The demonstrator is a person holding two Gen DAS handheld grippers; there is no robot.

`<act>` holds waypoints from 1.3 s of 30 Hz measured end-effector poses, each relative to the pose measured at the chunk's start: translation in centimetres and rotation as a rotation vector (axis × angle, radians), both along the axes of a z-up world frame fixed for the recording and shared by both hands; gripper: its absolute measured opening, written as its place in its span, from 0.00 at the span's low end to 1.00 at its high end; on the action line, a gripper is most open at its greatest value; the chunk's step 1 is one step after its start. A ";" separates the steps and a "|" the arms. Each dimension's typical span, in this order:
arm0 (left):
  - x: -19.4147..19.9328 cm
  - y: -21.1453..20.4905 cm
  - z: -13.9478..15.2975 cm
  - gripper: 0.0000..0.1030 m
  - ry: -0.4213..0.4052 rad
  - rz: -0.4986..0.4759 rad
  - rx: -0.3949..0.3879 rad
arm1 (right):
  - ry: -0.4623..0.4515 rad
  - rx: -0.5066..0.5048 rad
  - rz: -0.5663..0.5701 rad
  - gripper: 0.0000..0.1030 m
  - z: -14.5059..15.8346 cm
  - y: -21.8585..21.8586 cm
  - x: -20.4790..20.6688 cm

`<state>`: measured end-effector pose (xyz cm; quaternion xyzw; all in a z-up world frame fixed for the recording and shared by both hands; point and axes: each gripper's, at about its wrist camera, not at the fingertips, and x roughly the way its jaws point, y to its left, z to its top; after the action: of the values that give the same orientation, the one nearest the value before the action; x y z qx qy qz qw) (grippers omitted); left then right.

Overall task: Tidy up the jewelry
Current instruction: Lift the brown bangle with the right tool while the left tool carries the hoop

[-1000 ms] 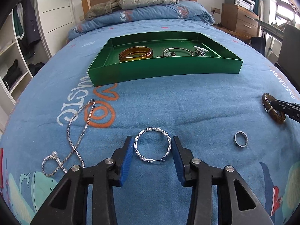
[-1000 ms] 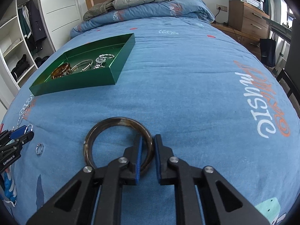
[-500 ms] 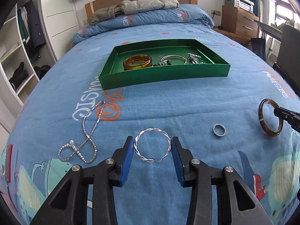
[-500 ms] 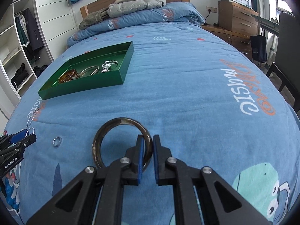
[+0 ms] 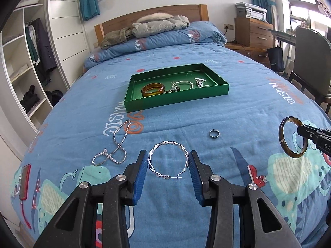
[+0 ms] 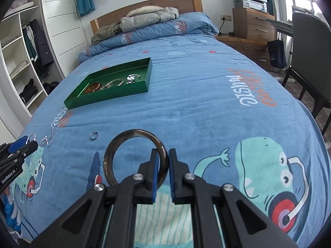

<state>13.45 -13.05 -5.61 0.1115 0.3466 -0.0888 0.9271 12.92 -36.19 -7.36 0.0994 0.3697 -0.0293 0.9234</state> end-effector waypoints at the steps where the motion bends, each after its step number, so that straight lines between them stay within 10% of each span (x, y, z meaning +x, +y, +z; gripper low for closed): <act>1: -0.4 0.0 0.2 0.39 -0.003 0.000 -0.004 | -0.004 0.002 -0.002 0.08 0.2 0.1 -0.5; 20: -4.7 2.4 3.4 0.39 -0.086 -0.002 -0.050 | -0.133 0.015 0.020 0.08 5.6 3.2 -6.8; 39: 2.3 3.7 3.7 0.39 -0.089 0.000 -0.071 | -0.193 -0.002 0.095 0.08 8.1 5.2 0.1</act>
<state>15.76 -9.32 -1.90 0.0824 0.3017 -0.0960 0.9450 13.00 -30.98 0.73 0.0831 0.2833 0.0240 0.9551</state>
